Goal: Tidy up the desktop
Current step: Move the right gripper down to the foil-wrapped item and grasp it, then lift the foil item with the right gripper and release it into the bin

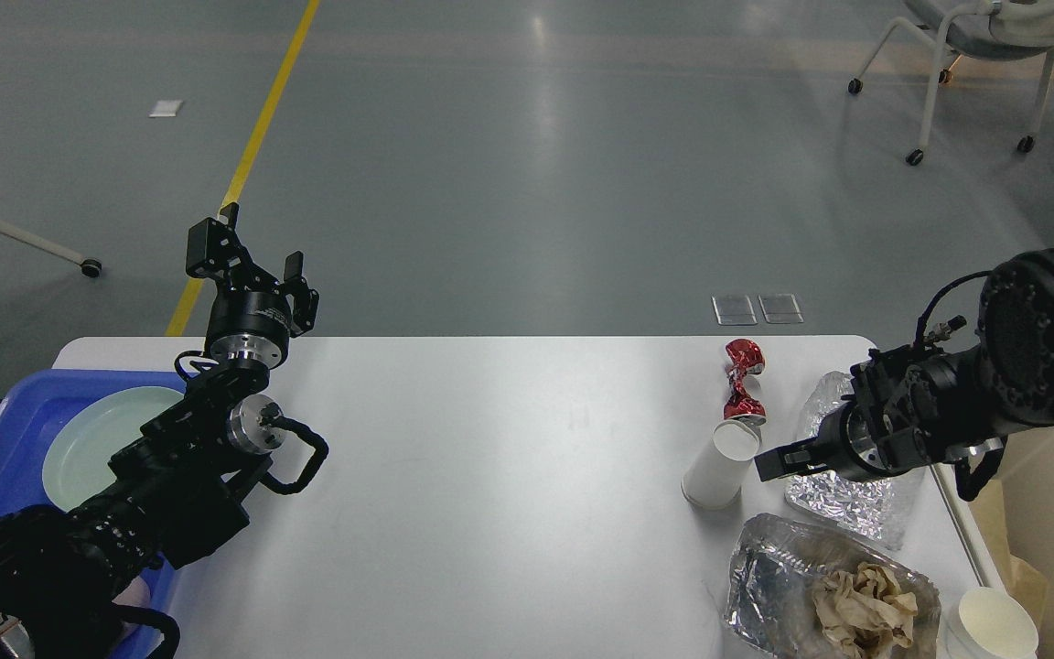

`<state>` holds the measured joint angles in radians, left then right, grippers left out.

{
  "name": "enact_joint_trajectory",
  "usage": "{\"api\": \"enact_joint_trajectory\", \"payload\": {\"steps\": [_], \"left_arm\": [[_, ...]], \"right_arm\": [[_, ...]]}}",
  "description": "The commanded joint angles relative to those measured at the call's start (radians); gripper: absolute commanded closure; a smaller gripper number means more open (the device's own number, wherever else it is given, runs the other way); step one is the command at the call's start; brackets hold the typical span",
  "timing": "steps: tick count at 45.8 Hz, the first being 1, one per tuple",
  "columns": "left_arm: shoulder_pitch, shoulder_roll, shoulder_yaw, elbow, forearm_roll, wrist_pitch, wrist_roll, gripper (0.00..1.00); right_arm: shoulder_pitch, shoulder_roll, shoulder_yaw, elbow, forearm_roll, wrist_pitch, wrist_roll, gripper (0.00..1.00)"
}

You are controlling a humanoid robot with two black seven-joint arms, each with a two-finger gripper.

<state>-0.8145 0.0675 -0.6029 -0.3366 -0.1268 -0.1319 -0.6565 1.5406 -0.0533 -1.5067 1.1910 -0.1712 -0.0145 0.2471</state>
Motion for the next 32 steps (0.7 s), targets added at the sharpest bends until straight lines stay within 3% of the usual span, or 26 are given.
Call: {"api": "enact_joint_trajectory", "payload": {"steps": [1, 11, 24, 32], "left_arm": [[0.0, 0.0, 0.0, 0.001, -0.001, 0.0, 0.0, 0.0], [0.0, 0.0, 0.0, -0.001, -0.001, 0.0, 0.0, 0.0], [0.0, 0.0, 0.0, 0.001, -0.001, 0.0, 0.0, 0.0], [0.0, 0.0, 0.0, 0.001, -0.001, 0.0, 0.0, 0.0]], "right_arm": [[-0.043, 0.001, 0.0, -0.045, -0.001, -0.001, 0.0, 0.01], [-0.149, 0.006, 0.0, -0.171, 0.001, -0.021, 0.0, 0.08], [-0.188, 0.006, -0.003, -0.183, -0.001, -0.021, 0.0, 0.48], [-0.226, 0.018, -0.001, -0.215, 0.001, -0.021, -0.002, 0.61]]}}
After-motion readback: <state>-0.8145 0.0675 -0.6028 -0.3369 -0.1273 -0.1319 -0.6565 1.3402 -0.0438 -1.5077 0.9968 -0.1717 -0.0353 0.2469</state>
